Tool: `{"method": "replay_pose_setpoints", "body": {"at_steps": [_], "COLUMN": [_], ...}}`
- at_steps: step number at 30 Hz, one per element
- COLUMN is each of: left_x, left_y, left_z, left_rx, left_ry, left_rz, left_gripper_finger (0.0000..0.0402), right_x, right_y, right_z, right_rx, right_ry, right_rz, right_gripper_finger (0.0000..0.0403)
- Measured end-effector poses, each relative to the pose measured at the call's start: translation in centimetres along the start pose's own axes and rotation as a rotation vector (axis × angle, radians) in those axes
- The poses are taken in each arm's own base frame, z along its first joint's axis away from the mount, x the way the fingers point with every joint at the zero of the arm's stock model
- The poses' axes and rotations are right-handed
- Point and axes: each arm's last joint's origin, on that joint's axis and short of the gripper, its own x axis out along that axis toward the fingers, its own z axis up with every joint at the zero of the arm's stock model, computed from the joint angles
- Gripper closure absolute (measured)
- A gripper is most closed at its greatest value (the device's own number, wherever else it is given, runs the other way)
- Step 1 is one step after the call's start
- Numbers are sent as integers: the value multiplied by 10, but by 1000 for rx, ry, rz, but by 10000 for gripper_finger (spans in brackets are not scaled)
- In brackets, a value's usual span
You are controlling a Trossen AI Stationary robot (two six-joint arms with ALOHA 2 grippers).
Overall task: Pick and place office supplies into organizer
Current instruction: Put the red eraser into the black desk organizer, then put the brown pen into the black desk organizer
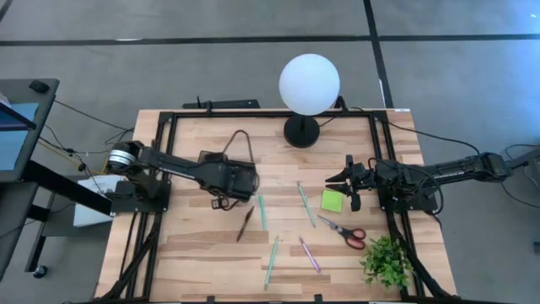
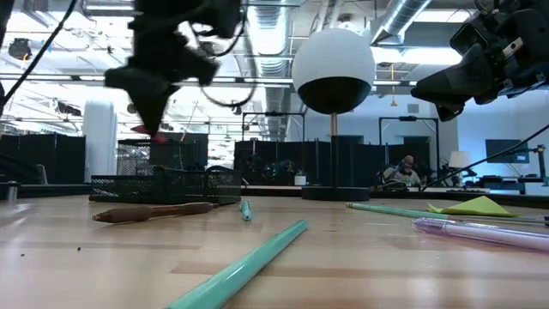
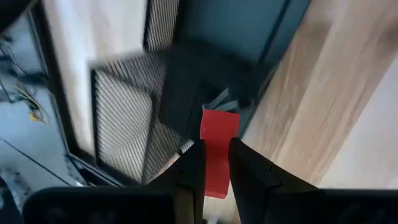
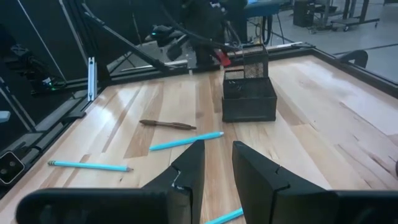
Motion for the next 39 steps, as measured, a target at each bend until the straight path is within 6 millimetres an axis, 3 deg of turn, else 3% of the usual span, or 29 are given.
{"method": "replay_pose_setpoints", "body": {"at_steps": [4,10,26,39], "left_x": [22,45,55,56], "left_y": [-4,-11,7,9], "left_z": [-19,-27,-17,-14], "left_rx": [-17,-10,-88,-104], "left_ry": [-13,-64,-84,-102], "left_rz": [-29,-18,4,-9], "left_gripper_finger": [349,349,343,252], "right_x": [0,0,0,0], "right_y": [0,0,0,0], "right_z": [0,0,0,0], "right_rx": [0,0,0,0], "right_ry": [0,-1,-1,-1], "right_rz": [0,0,0,0], "right_gripper_finger": [326,326,326,326]}}
